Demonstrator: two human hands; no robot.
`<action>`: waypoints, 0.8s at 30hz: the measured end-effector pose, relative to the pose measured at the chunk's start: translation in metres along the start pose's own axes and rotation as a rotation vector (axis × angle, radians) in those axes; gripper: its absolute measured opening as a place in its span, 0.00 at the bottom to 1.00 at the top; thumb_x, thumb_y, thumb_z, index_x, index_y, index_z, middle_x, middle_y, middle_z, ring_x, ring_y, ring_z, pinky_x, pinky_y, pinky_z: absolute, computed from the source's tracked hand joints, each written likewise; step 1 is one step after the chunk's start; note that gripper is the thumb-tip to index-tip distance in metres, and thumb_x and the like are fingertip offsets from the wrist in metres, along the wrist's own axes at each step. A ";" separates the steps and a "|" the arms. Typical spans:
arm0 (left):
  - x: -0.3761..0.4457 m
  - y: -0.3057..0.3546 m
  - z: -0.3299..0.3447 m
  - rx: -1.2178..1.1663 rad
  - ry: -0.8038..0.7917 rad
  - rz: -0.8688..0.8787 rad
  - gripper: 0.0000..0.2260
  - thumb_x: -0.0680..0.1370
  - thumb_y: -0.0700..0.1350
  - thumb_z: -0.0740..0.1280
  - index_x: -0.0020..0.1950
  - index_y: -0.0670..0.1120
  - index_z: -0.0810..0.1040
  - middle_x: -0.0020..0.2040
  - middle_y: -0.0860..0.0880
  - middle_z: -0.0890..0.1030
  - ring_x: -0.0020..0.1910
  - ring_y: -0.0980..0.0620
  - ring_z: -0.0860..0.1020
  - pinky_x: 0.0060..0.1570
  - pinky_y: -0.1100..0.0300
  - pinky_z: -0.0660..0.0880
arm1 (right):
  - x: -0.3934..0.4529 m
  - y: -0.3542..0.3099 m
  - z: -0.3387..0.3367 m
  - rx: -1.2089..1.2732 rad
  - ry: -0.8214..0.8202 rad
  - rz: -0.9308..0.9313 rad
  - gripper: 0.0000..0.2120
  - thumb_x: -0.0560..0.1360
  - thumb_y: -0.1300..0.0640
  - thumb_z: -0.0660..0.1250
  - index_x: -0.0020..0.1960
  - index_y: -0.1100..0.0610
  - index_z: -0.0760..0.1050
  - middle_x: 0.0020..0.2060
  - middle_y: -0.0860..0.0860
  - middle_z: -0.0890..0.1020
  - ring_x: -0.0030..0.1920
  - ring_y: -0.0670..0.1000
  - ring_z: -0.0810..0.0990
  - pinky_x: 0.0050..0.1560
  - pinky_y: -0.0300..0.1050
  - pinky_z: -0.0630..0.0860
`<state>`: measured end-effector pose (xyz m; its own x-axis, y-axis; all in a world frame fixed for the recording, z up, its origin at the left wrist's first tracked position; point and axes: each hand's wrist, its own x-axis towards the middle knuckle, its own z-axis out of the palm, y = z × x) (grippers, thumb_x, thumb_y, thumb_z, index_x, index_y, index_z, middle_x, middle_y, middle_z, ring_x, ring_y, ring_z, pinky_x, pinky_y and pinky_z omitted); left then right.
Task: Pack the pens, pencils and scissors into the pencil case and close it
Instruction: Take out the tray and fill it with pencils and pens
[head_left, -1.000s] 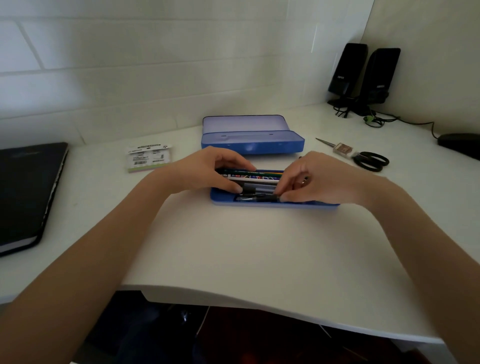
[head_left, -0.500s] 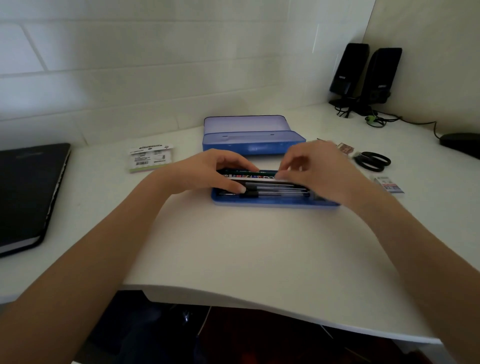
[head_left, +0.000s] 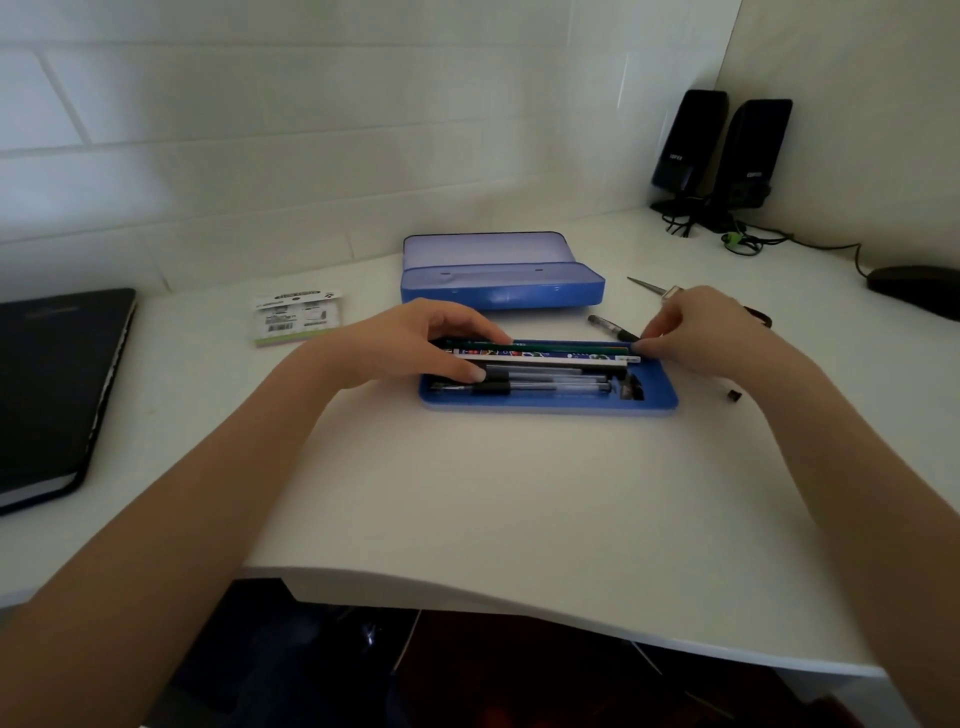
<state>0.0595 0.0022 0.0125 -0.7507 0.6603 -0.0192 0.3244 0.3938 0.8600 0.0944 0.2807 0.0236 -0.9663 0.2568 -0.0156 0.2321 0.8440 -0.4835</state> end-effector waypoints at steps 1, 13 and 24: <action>0.000 0.000 0.000 -0.001 -0.002 0.001 0.17 0.71 0.36 0.72 0.55 0.52 0.79 0.58 0.57 0.80 0.58 0.62 0.77 0.53 0.75 0.71 | 0.000 0.000 0.000 0.015 -0.008 0.012 0.07 0.71 0.53 0.72 0.44 0.57 0.82 0.36 0.49 0.78 0.35 0.44 0.70 0.32 0.40 0.67; 0.000 -0.001 -0.001 0.004 -0.024 0.008 0.17 0.71 0.35 0.72 0.54 0.54 0.79 0.58 0.58 0.80 0.59 0.62 0.76 0.57 0.72 0.71 | 0.001 0.001 -0.003 -0.015 -0.061 0.133 0.26 0.72 0.45 0.68 0.65 0.59 0.73 0.37 0.48 0.72 0.42 0.50 0.70 0.42 0.44 0.65; 0.000 -0.001 -0.002 0.013 -0.033 0.015 0.17 0.71 0.35 0.72 0.54 0.54 0.79 0.58 0.57 0.80 0.59 0.61 0.76 0.58 0.72 0.71 | -0.004 0.003 -0.013 -0.149 -0.135 0.119 0.12 0.73 0.58 0.69 0.56 0.57 0.78 0.48 0.54 0.78 0.49 0.53 0.75 0.51 0.47 0.73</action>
<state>0.0584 0.0005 0.0130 -0.7265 0.6867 -0.0233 0.3428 0.3916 0.8539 0.1000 0.2883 0.0334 -0.9351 0.3014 -0.1864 0.3490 0.8746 -0.3365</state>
